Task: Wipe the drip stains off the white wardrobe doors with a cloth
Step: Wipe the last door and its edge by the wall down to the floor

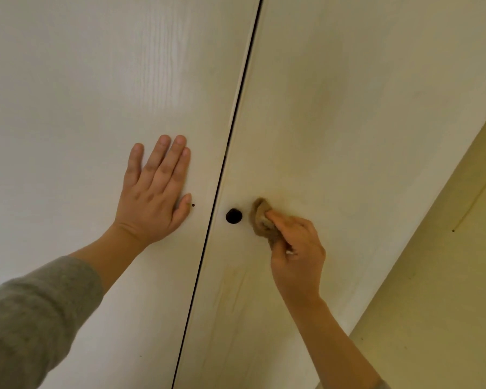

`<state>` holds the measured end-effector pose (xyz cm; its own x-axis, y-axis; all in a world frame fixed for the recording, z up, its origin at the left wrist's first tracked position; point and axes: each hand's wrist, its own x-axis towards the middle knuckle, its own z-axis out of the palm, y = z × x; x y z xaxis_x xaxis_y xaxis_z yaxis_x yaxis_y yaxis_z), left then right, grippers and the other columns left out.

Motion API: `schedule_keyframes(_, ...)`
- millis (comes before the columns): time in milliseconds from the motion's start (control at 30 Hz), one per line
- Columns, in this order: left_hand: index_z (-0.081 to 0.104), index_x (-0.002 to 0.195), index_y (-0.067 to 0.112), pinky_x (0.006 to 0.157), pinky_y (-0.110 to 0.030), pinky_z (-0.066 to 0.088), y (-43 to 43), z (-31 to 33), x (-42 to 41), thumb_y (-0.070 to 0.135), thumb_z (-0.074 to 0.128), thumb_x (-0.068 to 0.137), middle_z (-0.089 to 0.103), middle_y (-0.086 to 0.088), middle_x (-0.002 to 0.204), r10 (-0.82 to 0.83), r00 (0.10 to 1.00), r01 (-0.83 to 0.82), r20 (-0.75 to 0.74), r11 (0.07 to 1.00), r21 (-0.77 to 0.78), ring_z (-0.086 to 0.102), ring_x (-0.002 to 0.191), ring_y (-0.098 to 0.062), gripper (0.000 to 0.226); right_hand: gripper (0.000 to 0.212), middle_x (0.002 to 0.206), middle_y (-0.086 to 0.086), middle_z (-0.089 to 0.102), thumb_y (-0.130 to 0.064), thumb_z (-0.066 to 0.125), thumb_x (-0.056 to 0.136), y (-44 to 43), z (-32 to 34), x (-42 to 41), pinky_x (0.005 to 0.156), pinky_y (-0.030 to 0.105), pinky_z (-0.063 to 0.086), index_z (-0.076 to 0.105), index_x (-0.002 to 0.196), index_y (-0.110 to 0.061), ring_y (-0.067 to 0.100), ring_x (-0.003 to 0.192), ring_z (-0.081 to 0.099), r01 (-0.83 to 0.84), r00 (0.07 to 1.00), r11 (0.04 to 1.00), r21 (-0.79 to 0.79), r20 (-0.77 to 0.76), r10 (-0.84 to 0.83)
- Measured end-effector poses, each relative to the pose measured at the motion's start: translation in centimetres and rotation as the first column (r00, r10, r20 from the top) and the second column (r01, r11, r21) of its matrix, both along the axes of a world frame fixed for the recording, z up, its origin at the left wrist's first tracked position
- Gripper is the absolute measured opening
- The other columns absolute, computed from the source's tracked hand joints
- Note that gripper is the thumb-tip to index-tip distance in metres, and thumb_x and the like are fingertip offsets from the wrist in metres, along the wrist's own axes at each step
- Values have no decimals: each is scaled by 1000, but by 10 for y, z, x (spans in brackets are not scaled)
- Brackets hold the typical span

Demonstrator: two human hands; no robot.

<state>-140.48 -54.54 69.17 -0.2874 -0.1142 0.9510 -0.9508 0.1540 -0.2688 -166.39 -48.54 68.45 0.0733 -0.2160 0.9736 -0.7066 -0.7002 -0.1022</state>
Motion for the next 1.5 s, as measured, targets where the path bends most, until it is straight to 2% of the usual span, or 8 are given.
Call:
schedule_keyframes(200, 25, 153, -2, 122, -57, 9, -1, 0, -1, 34, 31, 98, 25, -20, 160, 10, 1000, -10, 3, 1000, -22, 19, 150, -36, 66, 43, 114, 8, 70, 22, 59, 80, -31, 65, -32, 90, 42, 53, 70, 113, -2, 25, 105, 59, 120, 993, 964, -237, 23, -118)
schedule_keyframes(433, 24, 154, -2, 122, -56, 7, -3, 1, -1, 34, 30, 98, 23, -20, 161, 20, 1000, -20, 4, 1000, -21, 13, 152, -32, 67, 38, 113, 4, 70, 8, 44, 87, -34, -59, -22, 100, 36, 46, 73, 108, -5, 18, 109, 55, 145, 988, 988, -52, -47, -148)
schedule_keyframes(567, 24, 154, -2, 122, -56, 8, -2, 1, -1, 35, 29, 99, 22, -20, 161, 28, 1000, -28, 3, 999, -15, 12, 152, -32, 67, 38, 119, -24, 60, 7, 53, 83, -8, -106, -26, 93, 27, 50, 75, 106, -15, 8, 106, 57, 53, 995, 984, 169, -88, -39)
schedule_keyframes(667, 24, 154, -2, 122, -57, 8, -1, -1, -1, 35, 29, 99, 23, -20, 160, 28, 1000, -28, 4, 1000, -12, 13, 152, -32, 66, 51, 119, -33, 58, 15, 59, 73, 4, -65, -26, 87, 33, 55, 71, 111, -17, 15, 101, 64, -11, 998, 990, 143, 67, 2)
schedule_keyframes(900, 24, 153, -3, 122, -56, 7, 0, 0, 0, 34, 30, 99, 23, -21, 160, 23, 1000, -22, 7, 999, -26, 13, 152, -34, 66, 43, 112, 7, 70, 20, 55, 79, -33, 58, -54, 85, 48, 55, 72, 110, -4, 27, 105, 64, 154, 966, 966, -206, 237, -103)
schedule_keyframes(1200, 22, 154, -3, 122, -55, 4, -2, 2, 0, 34, 29, 99, 20, -20, 161, 36, 999, -36, 15, 999, -24, 7, 153, -31, 66, 34, 114, -12, 65, 8, 53, 85, -20, -100, -41, 86, 44, 55, 75, 104, -11, 15, 105, 64, 222, 962, 972, 76, 147, -231)
schedule_keyframes(1333, 22, 154, -3, 122, -55, 4, -1, 0, -1, 34, 29, 99, 21, -20, 161, 25, 1000, -25, 10, 1000, -7, 8, 153, -32, 66, 49, 107, -10, 70, 18, 61, 83, 8, -92, -37, 82, 28, 58, 69, 109, -23, 6, 96, 67, 4, 873, 957, 290, 466, -146)
schedule_keyframes(1500, 22, 154, -3, 122, -56, 5, -1, 1, 1, 34, 29, 99, 21, -21, 161, 20, 1000, -20, 11, 1000, -10, 12, 152, -35, 66, 19, 96, 9, 64, -5, 70, 88, -6, 23, -36, 71, 13, 48, 66, 106, 1, 15, 89, 60, 20, 723, 1000, -2, 691, -13)
